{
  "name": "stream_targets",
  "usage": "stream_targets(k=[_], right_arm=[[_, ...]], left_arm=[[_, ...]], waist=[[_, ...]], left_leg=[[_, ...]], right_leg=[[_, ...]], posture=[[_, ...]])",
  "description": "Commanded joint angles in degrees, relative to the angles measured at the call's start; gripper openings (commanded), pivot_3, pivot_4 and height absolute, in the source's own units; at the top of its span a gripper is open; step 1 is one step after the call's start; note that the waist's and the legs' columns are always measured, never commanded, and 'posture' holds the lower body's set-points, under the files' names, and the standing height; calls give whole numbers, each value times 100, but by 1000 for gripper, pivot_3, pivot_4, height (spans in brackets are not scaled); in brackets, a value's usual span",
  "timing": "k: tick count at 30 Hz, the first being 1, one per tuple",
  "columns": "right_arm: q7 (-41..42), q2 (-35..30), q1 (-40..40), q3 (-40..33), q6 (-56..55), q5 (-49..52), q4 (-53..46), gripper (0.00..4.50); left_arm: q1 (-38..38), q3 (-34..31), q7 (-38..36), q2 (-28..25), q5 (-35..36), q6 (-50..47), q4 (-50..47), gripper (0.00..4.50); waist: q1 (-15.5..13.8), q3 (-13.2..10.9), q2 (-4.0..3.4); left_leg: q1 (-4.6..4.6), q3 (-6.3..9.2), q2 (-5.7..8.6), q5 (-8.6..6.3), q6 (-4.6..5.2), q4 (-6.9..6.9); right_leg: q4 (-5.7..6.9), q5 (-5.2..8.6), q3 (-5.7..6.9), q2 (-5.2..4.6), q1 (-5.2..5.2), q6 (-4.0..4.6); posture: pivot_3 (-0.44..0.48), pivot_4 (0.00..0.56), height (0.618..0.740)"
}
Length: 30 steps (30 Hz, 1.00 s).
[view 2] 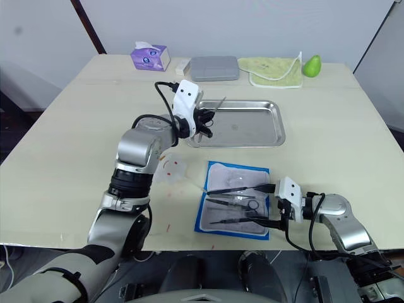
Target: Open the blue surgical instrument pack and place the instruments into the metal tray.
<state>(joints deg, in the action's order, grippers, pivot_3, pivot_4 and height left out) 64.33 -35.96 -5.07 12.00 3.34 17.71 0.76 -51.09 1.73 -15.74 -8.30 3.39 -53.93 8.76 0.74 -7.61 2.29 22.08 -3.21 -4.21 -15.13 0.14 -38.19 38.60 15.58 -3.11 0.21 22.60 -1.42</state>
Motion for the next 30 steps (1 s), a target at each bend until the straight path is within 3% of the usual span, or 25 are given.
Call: stream_targets(k=[1, 8, 15, 30], right_arm=[[-50, -134, 200, 259, 377, -445, 448, 4500], [-22, -211, 241, 226, 404, -426, 378, 4500], [-49, -256, 312, 208, 428, -396, 294, 4500], [-62, -245, 351, 182, 462, -384, 229, 4500]], left_arm=[[-367, -271, 693, 390, -62, 382, 508, 86], [-596, -587, 1319, 852, 32, 823, 1619, 86], [-593, -578, 1674, 952, -29, 1188, 2202, 86], [-472, -640, 1918, 1011, 65, 1210, 2494, 86]], waist=[[2, 0, 1], [6, -4, 3], [-7, -8, 8], [-11, -8, 8]], left_leg=[[0, -1, 1, 0, 0, 0], [1, -2, 2, 0, 0, 2], [7, -1, 6, 0, -1, 2], [12, 8, 9, 0, -2, 2]], right_leg=[[0, 0, -1, 0, 0, 0], [-2, -1, -1, -2, 0, 0], [-6, -1, 3, -8, 1, -2], [-8, -1, 11, -9, 1, -2]], posture=[[0, 150, 738], [0, 150, 738], [0, 150, 738], [0, 150, 738]])
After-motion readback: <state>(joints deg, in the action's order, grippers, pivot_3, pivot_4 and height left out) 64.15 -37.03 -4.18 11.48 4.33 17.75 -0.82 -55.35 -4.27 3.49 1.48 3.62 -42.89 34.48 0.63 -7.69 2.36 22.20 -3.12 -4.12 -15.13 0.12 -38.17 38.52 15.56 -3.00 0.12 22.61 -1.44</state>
